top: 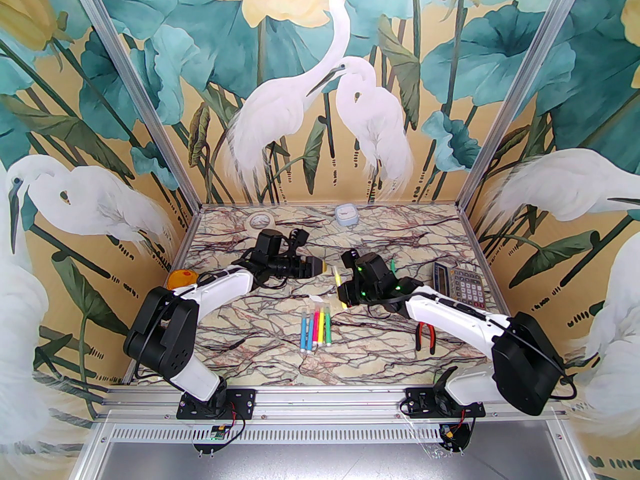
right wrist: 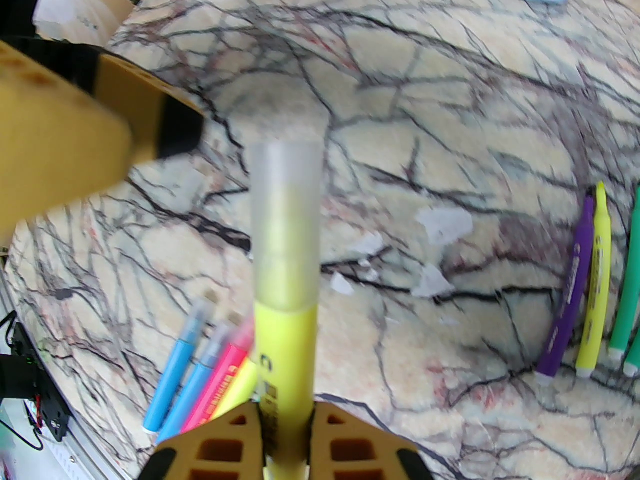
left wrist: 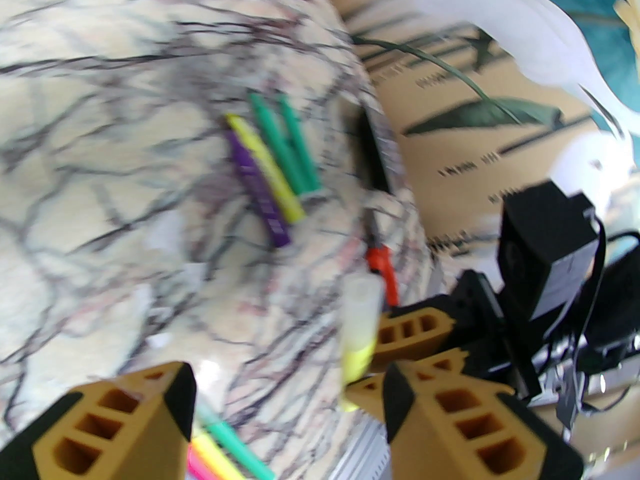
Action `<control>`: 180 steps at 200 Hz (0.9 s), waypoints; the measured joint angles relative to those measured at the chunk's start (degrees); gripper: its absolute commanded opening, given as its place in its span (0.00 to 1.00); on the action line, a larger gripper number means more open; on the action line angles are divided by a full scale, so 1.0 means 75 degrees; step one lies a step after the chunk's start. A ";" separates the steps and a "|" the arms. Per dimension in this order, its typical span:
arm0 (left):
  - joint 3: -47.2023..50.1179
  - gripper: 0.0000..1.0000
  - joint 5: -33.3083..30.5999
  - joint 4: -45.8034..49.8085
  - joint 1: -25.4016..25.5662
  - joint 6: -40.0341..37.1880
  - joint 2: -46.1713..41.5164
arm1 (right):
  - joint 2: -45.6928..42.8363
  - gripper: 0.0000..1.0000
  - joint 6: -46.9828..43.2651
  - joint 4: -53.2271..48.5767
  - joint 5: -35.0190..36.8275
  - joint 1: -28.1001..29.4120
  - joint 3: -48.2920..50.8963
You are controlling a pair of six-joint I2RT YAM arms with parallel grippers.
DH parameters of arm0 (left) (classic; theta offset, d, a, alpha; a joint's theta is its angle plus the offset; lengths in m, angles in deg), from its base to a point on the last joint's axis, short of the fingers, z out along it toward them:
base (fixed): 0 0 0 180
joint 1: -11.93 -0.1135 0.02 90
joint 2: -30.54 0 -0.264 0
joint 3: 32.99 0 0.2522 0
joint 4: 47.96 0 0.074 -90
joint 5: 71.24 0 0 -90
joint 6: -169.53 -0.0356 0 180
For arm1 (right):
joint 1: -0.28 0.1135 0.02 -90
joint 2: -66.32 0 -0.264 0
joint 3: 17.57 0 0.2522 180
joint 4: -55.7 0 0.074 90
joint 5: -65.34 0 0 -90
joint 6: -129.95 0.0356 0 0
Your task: Open the pen caps
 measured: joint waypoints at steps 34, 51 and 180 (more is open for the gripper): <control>-0.0189 0.63 0.0300 -0.0105 0.0198 -0.0006 0.0201 | -0.0009 0.14 -0.0055 0.0163 -0.0207 0.0000 0.0000; -0.0309 0.59 0.0364 -0.0105 0.0242 0.0000 0.0294 | -0.0009 0.14 -0.0064 0.0221 -0.0303 0.0000 0.0000; -0.0565 0.14 0.0615 -0.0221 0.0367 0.0163 0.0516 | -0.0125 0.35 -0.0137 0.0367 -0.0431 0.0000 0.0038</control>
